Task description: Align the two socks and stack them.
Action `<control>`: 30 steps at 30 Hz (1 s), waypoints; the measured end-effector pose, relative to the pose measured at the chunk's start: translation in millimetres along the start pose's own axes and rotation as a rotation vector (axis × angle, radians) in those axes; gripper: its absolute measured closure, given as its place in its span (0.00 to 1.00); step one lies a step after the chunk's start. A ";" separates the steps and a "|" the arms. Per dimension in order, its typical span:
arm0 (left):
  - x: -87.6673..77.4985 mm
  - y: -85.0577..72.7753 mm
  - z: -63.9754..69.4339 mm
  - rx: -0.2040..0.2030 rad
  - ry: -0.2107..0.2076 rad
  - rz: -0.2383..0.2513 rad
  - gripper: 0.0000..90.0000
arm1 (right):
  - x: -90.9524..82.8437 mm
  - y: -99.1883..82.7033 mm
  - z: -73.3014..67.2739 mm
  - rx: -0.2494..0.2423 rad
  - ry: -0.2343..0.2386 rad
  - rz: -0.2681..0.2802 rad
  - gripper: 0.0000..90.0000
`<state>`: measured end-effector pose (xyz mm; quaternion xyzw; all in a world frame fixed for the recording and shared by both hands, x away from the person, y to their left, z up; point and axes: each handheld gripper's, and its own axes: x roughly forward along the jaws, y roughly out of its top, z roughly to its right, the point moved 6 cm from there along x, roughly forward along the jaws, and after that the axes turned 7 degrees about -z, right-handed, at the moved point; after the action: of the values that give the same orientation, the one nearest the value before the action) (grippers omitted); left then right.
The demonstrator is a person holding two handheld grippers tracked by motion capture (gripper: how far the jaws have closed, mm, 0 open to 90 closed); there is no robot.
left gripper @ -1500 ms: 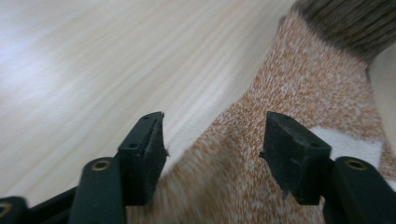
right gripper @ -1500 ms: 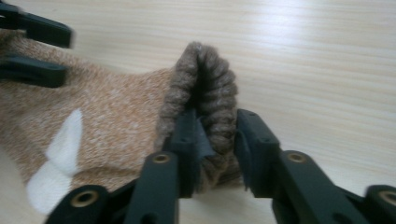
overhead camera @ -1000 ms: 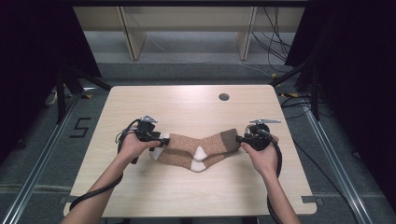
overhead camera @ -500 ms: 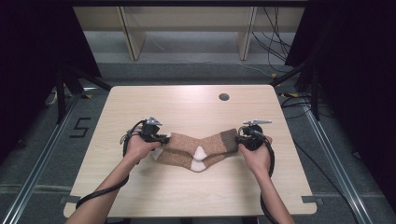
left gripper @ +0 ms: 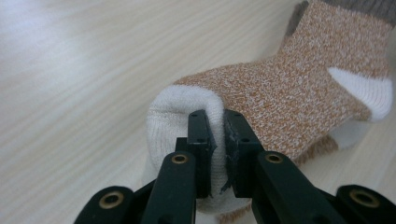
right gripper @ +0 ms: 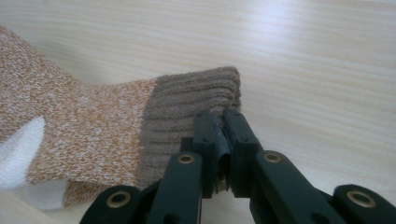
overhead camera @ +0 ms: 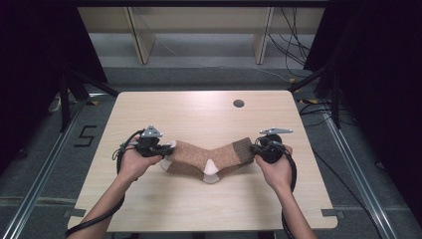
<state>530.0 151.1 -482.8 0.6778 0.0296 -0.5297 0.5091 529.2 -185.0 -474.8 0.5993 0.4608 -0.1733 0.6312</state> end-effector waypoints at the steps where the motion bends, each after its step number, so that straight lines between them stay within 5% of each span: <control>1: 3.1 -5.6 0.6 -0.003 -0.008 -0.011 0.91 | 0.7 -1.7 -0.3 0.002 0.000 -0.011 0.94; 5: 14.5 -17.5 -4.0 -0.014 0.000 -0.034 0.89 | 11.6 -8.5 2.5 -0.016 0.003 -0.045 0.94; 9: 23.6 -24.7 -7.3 -0.043 -0.036 -0.042 0.79 | 28.3 -17.2 0.7 -0.025 -0.007 -0.092 0.91; 12: 11.1 -14.9 -9.6 -0.047 -0.002 0.024 0.72 | 22.4 -9.4 1.4 -0.025 -0.032 -0.060 0.83; 15: 6.3 -12.9 -7.4 -0.037 0.013 0.027 0.87 | 14.7 -2.2 1.2 -0.034 -0.063 -0.026 0.83; 16: 8.5 -16.4 -3.1 -0.006 -0.001 -0.031 0.91 | 12.5 2.9 -2.7 -0.054 -0.064 -0.014 0.88; 22: 25.8 -26.3 -3.2 0.001 0.029 -0.082 0.90 | 39.3 -2.6 -5.6 -0.101 -0.098 -0.084 0.92; 29: 29.2 -30.1 -5.4 -0.016 0.019 -0.084 0.89 | 30.1 7.5 -3.9 -0.095 -0.109 -0.046 0.92; 30: 29.8 -30.7 -5.5 -0.019 0.019 -0.077 0.89 | 28.8 8.9 0.4 -0.071 -0.100 -0.046 0.83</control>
<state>529.1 154.9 -525.7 0.6763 0.0654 -0.5422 0.4943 551.1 -173.8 -492.3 0.5562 0.4482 -0.2012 0.6703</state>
